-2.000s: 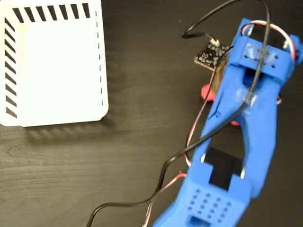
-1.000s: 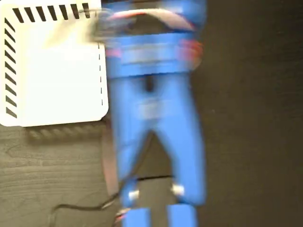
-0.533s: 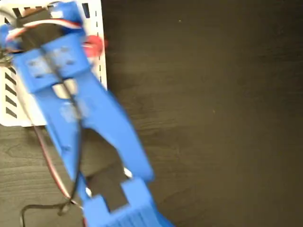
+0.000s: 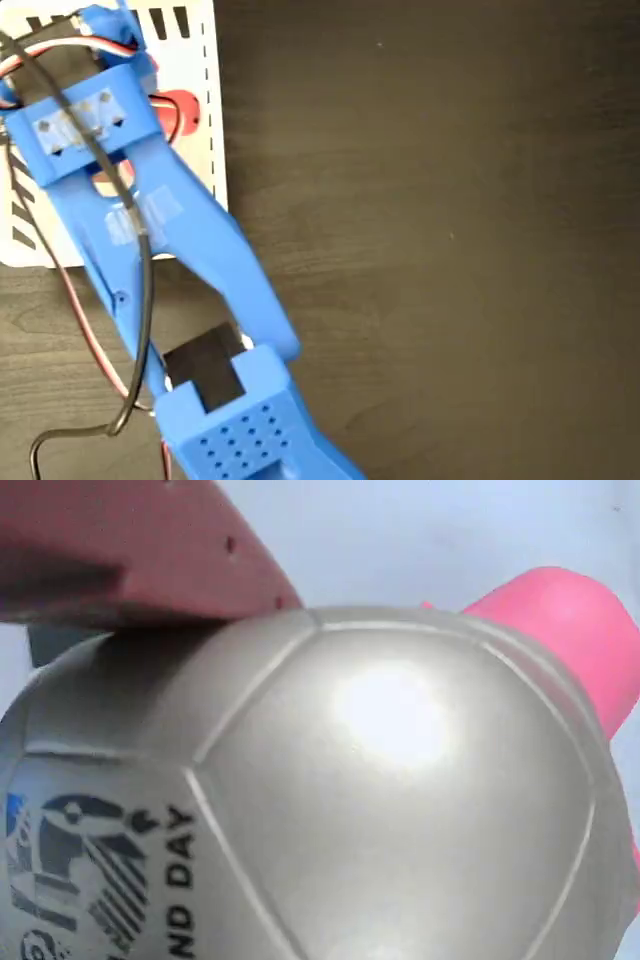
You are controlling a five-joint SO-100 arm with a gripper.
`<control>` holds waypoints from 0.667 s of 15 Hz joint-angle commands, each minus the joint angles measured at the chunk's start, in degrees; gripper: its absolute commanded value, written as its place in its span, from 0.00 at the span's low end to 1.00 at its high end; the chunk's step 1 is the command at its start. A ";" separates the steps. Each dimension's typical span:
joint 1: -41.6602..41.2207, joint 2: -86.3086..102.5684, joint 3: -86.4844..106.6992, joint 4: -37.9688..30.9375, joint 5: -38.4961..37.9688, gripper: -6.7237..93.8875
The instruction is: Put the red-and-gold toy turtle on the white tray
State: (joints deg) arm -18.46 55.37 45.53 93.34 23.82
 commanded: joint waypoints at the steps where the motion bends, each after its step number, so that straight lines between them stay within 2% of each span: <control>1: -0.88 1.76 -2.99 0.00 0.44 0.06; 2: -0.88 1.76 -2.99 0.00 0.44 0.07; 5: -1.14 1.49 -3.08 0.09 0.44 0.23; 8: -2.29 0.09 -2.99 0.09 0.00 0.49; 10: -2.81 -0.26 -2.99 0.00 -0.18 0.62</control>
State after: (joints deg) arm -20.30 52.56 45.53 93.34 23.03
